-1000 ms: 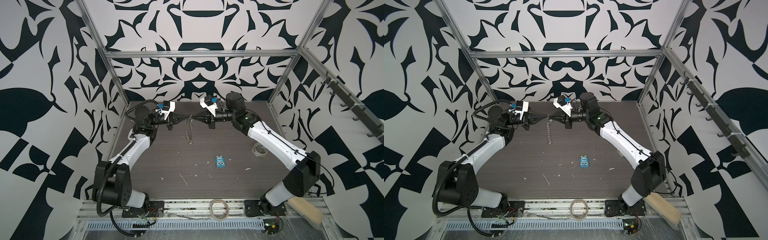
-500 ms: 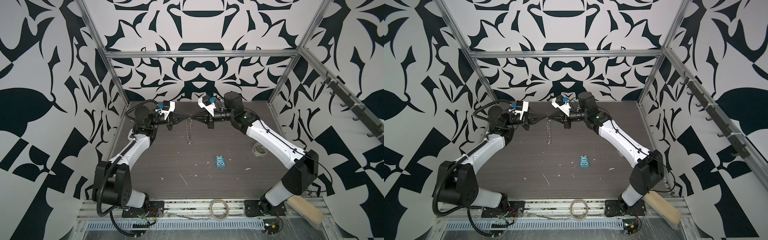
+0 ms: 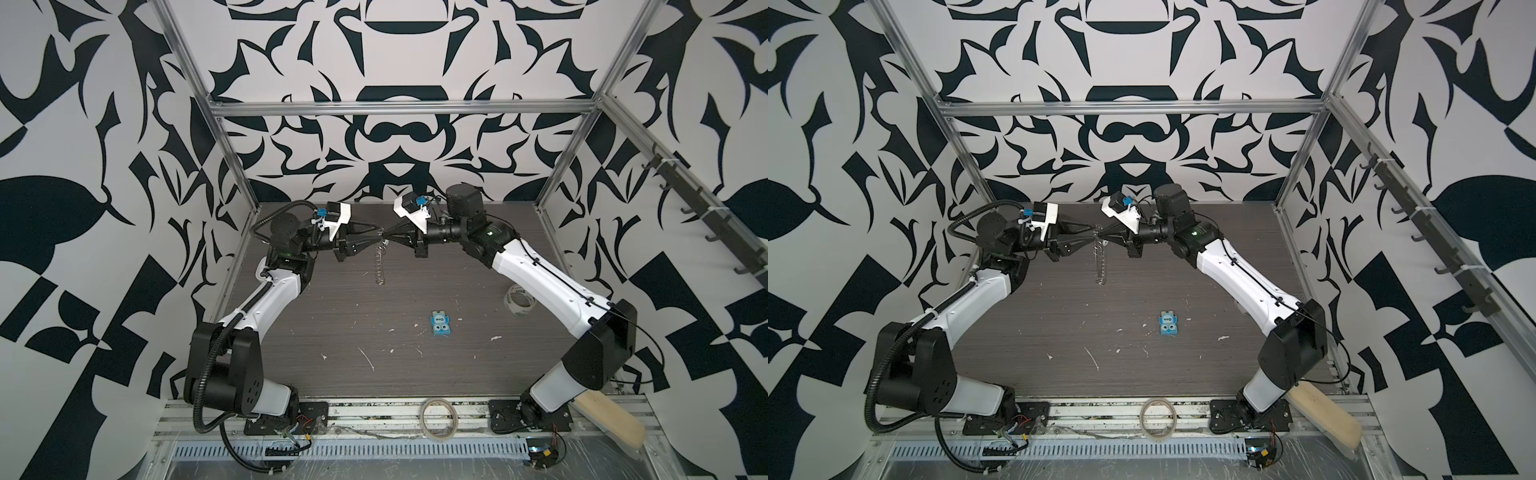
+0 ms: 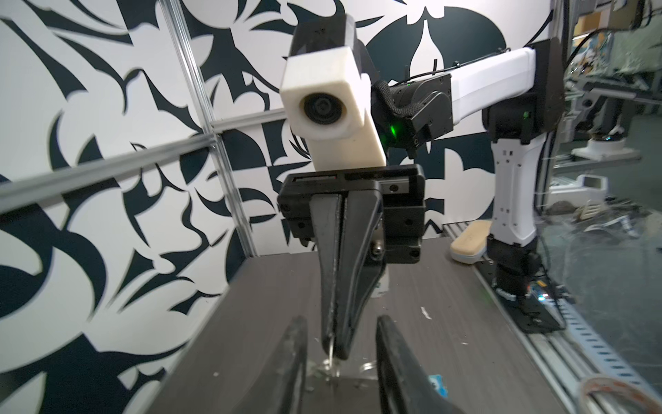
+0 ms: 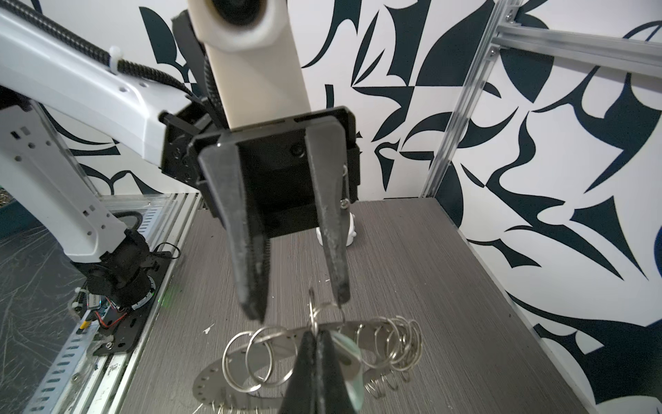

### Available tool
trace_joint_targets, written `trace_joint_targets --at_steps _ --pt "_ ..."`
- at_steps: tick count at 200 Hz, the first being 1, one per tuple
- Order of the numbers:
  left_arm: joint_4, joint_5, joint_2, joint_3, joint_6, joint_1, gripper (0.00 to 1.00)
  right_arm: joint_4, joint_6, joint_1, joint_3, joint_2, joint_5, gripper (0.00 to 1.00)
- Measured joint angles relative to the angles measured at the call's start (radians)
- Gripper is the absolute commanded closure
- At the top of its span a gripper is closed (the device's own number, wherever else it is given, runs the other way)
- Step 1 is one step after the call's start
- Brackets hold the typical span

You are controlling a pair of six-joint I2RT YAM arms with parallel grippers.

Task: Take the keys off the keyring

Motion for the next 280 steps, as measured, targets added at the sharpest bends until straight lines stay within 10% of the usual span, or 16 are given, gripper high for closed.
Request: trace_joint_targets --at_steps 124,280 --pt "-0.121 -0.041 -0.054 0.008 -0.018 0.047 0.65 -0.037 -0.031 0.0 0.0 0.0 0.024 1.0" --pt "-0.752 -0.094 -0.061 0.156 0.433 -0.005 0.69 -0.161 -0.089 0.008 0.076 0.018 0.036 1.0"
